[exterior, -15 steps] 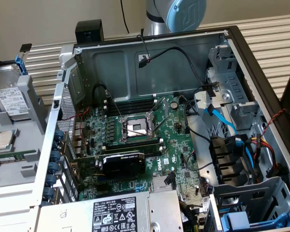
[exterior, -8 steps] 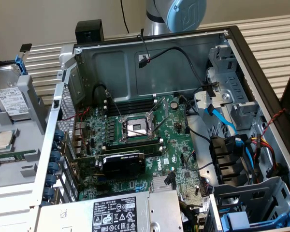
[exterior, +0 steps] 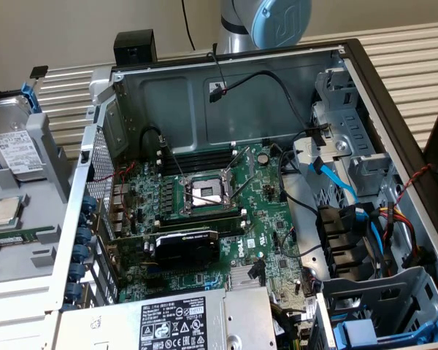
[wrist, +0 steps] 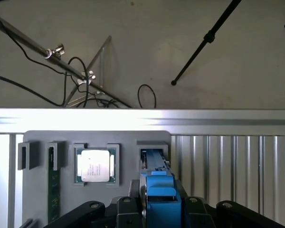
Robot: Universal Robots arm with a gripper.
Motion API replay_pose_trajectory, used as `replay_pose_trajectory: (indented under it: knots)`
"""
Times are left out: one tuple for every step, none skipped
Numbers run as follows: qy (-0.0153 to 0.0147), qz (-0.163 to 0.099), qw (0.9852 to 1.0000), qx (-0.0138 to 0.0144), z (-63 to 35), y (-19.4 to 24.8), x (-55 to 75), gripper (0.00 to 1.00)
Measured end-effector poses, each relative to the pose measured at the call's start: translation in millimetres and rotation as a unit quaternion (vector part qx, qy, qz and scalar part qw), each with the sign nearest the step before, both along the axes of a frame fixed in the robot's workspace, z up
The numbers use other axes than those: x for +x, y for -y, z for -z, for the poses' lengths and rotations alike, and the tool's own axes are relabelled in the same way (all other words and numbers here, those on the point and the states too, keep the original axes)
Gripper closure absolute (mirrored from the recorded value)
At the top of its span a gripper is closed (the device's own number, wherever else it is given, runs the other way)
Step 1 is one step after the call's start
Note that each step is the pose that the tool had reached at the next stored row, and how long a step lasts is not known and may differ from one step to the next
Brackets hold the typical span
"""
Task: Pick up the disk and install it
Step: 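Pick up the disk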
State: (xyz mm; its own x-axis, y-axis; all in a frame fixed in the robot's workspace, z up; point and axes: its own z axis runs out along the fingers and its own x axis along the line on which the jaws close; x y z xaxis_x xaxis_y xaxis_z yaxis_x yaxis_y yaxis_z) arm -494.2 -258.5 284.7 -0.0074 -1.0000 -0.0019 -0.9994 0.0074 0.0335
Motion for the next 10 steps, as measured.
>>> replay_pose_trajectory:
  knots:
    - [0.0,0.0,1.0,-0.0002,-2.0,0.0,-0.1,0.63]
    - [0.0003,0.0,1.0,-0.0002,-3.4,0.0,-0.1,0.63]
    - [0.0006,0.0,1.0,-0.0002,-5.3,0.0,-0.3,0.63]
    - [0.0009,0.0,1.0,-0.0002,-7.3,-0.1,-0.4,0.63]
    - [0.0012,0.0,1.0,-0.0003,-9.4,-0.1,-0.5,0.63]
    - [0.0016,0.0,1.0,-0.0004,-11.7,-0.1,-0.6,0.63]
    - [0.0022,0.0,1.0,-0.0005,-14.2,-0.2,-0.7,0.63]
    - [0.0026,0.0,1.0,-0.0005,-16.7,-0.3,-0.8,0.63]
    - [0.003,0.0,1.0,-0.0006,-19.5,-0.4,-0.8,0.63]
    - [0.0034,0.0,1.0,-0.0007,-22.3,-0.6,-0.9,0.63]
